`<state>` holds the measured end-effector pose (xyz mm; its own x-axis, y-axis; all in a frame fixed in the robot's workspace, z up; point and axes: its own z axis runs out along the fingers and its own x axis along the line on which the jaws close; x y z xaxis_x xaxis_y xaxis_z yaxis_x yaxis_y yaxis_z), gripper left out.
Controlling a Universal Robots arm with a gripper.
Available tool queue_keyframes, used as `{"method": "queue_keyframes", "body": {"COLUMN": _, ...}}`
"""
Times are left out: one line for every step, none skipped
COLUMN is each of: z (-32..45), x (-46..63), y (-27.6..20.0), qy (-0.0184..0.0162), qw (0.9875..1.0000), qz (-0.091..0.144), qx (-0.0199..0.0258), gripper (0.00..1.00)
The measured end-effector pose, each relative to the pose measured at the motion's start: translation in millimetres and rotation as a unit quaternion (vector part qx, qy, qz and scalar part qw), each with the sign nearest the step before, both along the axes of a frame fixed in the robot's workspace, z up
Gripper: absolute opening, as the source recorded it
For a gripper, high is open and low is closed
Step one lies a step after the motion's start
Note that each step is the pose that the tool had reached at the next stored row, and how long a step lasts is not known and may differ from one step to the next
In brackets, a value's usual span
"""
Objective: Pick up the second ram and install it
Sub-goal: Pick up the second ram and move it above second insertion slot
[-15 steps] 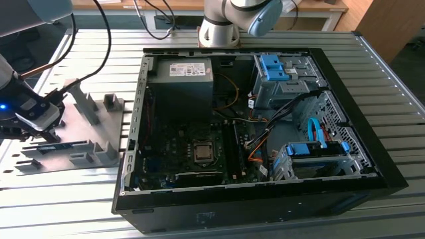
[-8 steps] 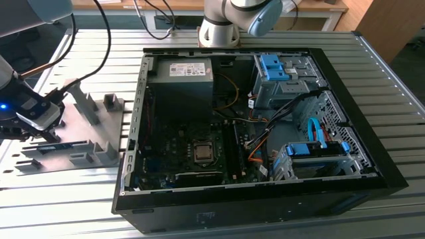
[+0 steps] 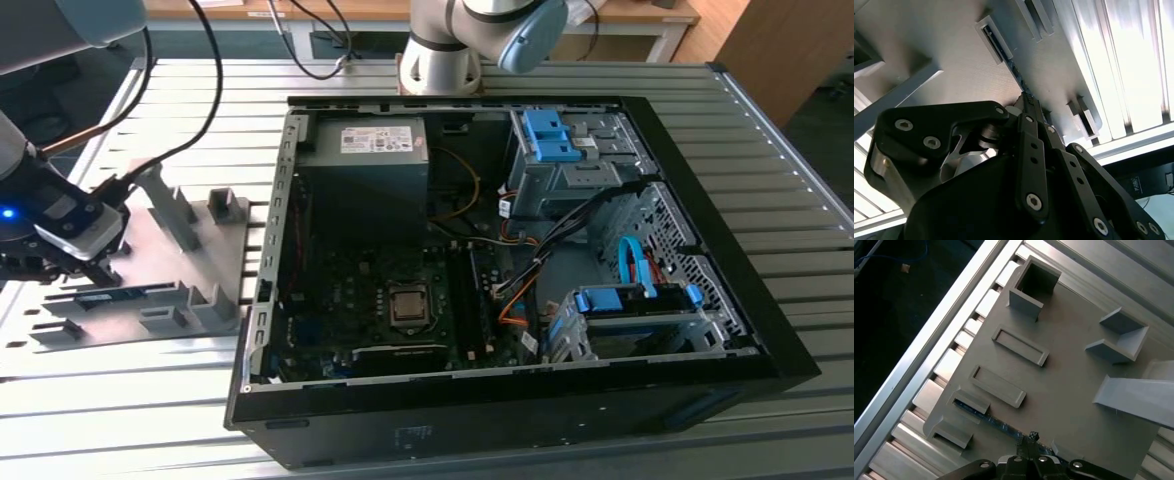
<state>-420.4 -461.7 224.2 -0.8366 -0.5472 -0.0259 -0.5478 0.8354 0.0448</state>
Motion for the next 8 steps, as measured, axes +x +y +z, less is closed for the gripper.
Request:
{"method": "queue_keyframes", "body": {"z": 0.0, "x": 0.0, "y": 0.0, "qy": 0.0000, "qw": 1.0000, "qz": 0.002, "qx": 0.0000, "gripper": 0.10}}
{"method": "queue_keyframes", "body": {"z": 0.0, "x": 0.0, "y": 0.0, "qy": 0.0000, "qw": 1.0000, "qz": 0.005, "qx": 0.0000, "gripper": 0.10}}
{"method": "queue_keyframes", "body": {"z": 0.0, "x": 0.0, "y": 0.0, "qy": 0.0000, "qw": 1.0000, "qz": 0.007, "qx": 0.0000, "gripper": 0.10}}
{"method": "queue_keyframes", "body": {"z": 0.0, "x": 0.0, "y": 0.0, "qy": 0.0000, "qw": 1.0000, "qz": 0.008, "qx": 0.0000, "gripper": 0.10}}
{"method": "queue_keyframes", "body": {"z": 0.0, "x": 0.0, "y": 0.0, "qy": 0.0000, "qw": 0.9999, "qz": 0.010, "qx": 0.0000, "gripper": 0.10}}
{"method": "queue_keyframes", "body": {"z": 0.0, "x": 0.0, "y": 0.0, "qy": 0.0000, "qw": 0.9999, "qz": 0.012, "qx": 0.0000, "gripper": 0.10}}
{"method": "queue_keyframes", "body": {"z": 0.0, "x": 0.0, "y": 0.0, "qy": 0.0000, "qw": 0.9999, "qz": 0.014, "qx": 0.0000, "gripper": 0.10}}
{"method": "queue_keyframes", "body": {"z": 0.0, "x": 0.0, "y": 0.0, "qy": 0.0000, "qw": 0.9999, "qz": 0.016, "qx": 0.0000, "gripper": 0.10}}
